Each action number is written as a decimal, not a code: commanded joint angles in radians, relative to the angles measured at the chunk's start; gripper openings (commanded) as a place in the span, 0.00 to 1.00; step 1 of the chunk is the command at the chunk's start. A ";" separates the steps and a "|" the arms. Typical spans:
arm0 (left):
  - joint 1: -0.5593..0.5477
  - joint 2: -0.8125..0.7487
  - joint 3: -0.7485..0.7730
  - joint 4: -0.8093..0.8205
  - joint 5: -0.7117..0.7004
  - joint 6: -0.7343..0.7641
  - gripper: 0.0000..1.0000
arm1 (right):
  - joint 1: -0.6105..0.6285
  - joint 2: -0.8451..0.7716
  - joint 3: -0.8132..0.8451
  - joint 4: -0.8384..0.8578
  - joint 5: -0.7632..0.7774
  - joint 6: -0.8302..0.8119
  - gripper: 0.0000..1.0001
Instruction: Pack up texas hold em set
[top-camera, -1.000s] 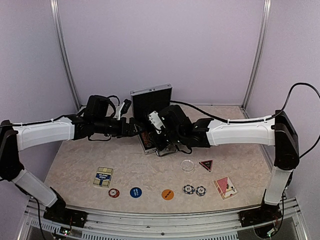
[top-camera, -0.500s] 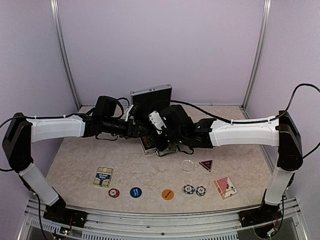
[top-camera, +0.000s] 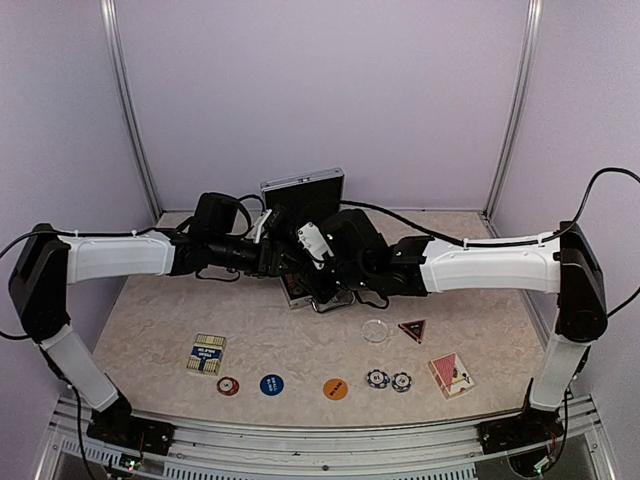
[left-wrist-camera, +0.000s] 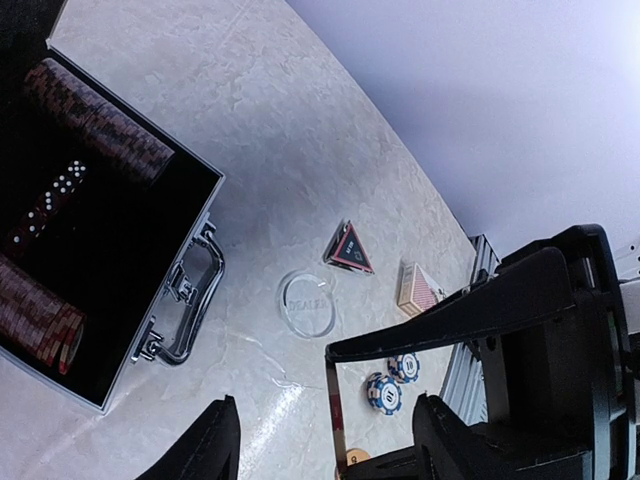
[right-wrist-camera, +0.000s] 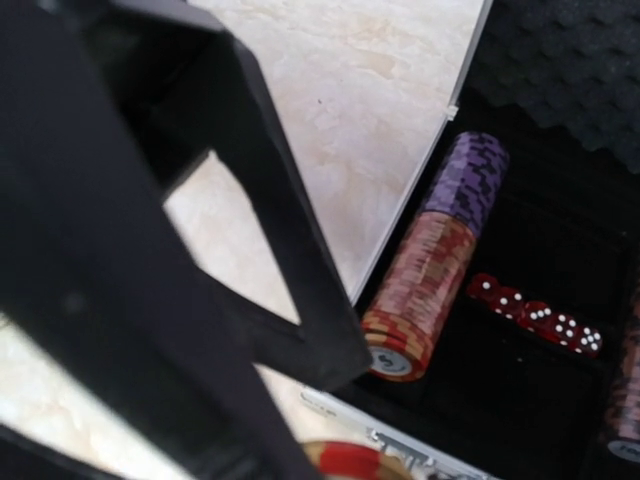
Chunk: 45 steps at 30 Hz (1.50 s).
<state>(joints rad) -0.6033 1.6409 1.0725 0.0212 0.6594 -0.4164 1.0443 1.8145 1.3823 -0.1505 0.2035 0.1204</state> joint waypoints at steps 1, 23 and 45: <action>-0.010 0.025 0.035 0.011 0.024 0.022 0.57 | 0.012 -0.024 0.021 0.005 -0.005 -0.006 0.41; -0.010 0.056 0.068 0.000 -0.007 0.029 0.00 | 0.011 -0.022 0.047 -0.021 0.016 -0.017 0.55; -0.071 0.238 0.287 -0.305 -0.447 0.625 0.00 | 0.009 -0.470 -0.298 -0.076 0.100 0.083 1.00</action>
<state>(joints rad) -0.6437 1.8187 1.3327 -0.1963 0.3256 0.0586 1.0454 1.4334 1.1496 -0.1993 0.2676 0.1631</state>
